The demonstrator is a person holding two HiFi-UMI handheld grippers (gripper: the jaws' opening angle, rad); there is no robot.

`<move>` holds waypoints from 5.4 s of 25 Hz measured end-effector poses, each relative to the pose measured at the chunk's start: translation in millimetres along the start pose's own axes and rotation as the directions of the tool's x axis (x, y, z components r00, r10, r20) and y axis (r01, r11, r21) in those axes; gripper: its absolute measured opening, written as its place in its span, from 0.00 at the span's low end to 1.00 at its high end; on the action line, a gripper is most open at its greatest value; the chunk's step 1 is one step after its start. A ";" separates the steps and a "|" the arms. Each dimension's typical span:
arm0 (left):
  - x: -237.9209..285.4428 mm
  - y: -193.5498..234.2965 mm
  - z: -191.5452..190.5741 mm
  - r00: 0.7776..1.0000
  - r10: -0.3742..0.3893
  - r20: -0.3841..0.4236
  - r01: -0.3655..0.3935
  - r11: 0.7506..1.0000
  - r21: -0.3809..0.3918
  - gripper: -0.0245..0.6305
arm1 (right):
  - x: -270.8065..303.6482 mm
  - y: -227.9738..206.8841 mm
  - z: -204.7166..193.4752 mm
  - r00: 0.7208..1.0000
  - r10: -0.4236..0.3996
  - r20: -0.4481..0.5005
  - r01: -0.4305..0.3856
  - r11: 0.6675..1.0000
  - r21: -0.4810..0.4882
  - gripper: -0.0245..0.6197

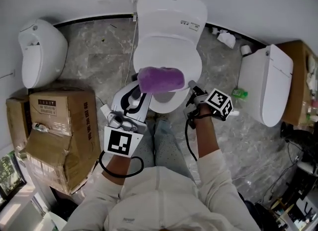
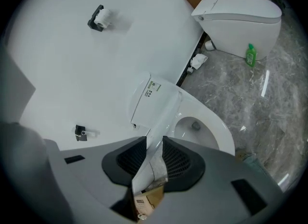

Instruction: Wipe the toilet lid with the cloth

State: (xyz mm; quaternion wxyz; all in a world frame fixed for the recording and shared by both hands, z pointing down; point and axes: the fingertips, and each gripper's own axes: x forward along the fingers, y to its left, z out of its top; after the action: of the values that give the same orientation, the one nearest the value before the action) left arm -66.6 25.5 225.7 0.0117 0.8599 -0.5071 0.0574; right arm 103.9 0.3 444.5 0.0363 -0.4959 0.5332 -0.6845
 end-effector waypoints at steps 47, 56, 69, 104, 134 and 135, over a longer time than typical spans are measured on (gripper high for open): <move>147.9 93.5 68.6 0.995 -0.080 0.065 0.081 0.997 -0.008 0.12 | 68.9 146.0 137.5 0.996 0.042 0.080 -0.045 0.998 0.034 0.29; 159.7 101.9 65.4 0.995 -0.086 0.054 0.087 0.996 -0.013 0.12 | 78.2 160.0 153.1 0.980 0.157 0.122 -0.161 0.987 0.025 0.31; 152.4 100.2 56.8 0.996 -0.082 0.038 0.083 0.996 -0.014 0.12 | 80.3 172.6 157.4 0.923 0.358 0.144 -0.333 0.928 -0.168 0.32; 171.1 154.7 32.5 0.998 -0.058 0.006 0.059 0.997 -0.052 0.12 | 165.8 224.1 209.2 0.968 0.096 0.231 0.085 0.742 -0.665 0.08; 219.8 101.5 -104.9 0.998 -0.018 -0.061 0.014 0.998 -0.063 0.12 | 59.8 193.3 167.4 0.886 0.365 0.284 0.048 0.538 -0.842 0.06; 223.2 102.7 -110.3 0.998 -0.015 -0.059 0.011 0.998 -0.056 0.12 | 56.8 189.8 164.8 0.883 0.371 0.286 0.049 0.535 -0.844 0.06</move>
State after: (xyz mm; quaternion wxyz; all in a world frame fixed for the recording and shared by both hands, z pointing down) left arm -59.0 -210.0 356.0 0.0509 0.8604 -0.5024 0.0688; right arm 102.4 -228.3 325.5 -0.0203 -0.5386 0.8146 -0.2144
